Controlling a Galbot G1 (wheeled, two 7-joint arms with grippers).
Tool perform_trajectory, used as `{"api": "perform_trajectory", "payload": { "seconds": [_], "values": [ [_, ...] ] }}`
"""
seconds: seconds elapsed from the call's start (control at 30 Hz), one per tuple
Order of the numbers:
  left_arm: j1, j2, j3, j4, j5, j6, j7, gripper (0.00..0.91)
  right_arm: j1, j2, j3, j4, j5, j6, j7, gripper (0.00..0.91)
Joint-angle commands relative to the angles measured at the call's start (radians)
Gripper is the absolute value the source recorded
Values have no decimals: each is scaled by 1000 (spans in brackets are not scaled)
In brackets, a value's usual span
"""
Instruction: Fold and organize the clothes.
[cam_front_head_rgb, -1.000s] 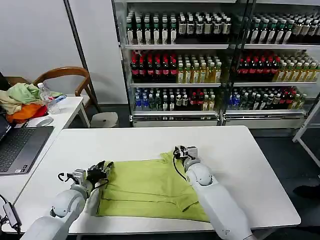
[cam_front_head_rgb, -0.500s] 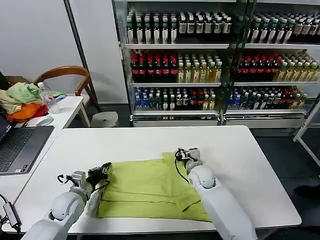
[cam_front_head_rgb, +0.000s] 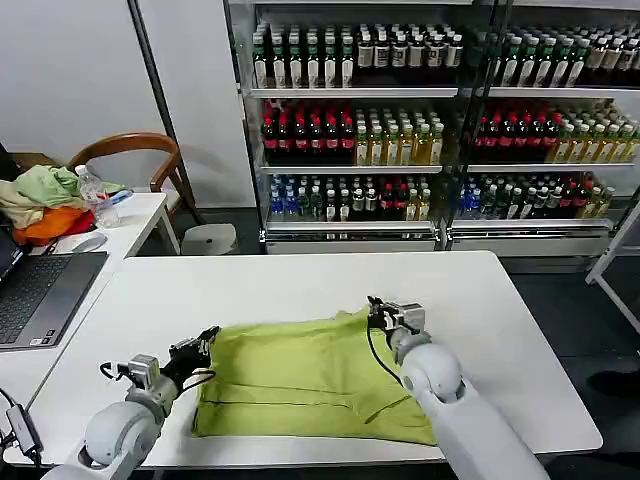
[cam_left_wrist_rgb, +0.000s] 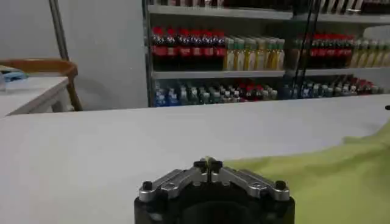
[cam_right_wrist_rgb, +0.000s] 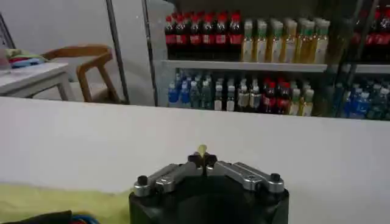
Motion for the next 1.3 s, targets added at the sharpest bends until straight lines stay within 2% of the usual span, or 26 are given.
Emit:
{"api": "perform_trajectory", "payload": {
  "seconds": [0.03,0.33,0.57,1.17,1.27,1.3],
  "values": [
    [186,-2,-64,-135,32,-19,-3,50,-231,-59,65,243,-17,3,3,0],
    [226,-13,-105,-136,53,-23,-2,50,-322,-75,84,301,-94,26,-6,0],
    [277,-28,-149,-186,69,-4,-11,50,-361,-81,109,301,-96,35,-8,0],
    [275,-27,-75,-160,125,1,-17,50,-376,-86,126,248,-152,54,-23,0],
    [274,-33,-65,-160,167,32,-33,50,-387,-85,123,254,-169,54,-37,0],
    [279,-33,-64,-165,178,48,-41,867,-391,-86,122,257,-175,53,-41,0]
  ]
}}
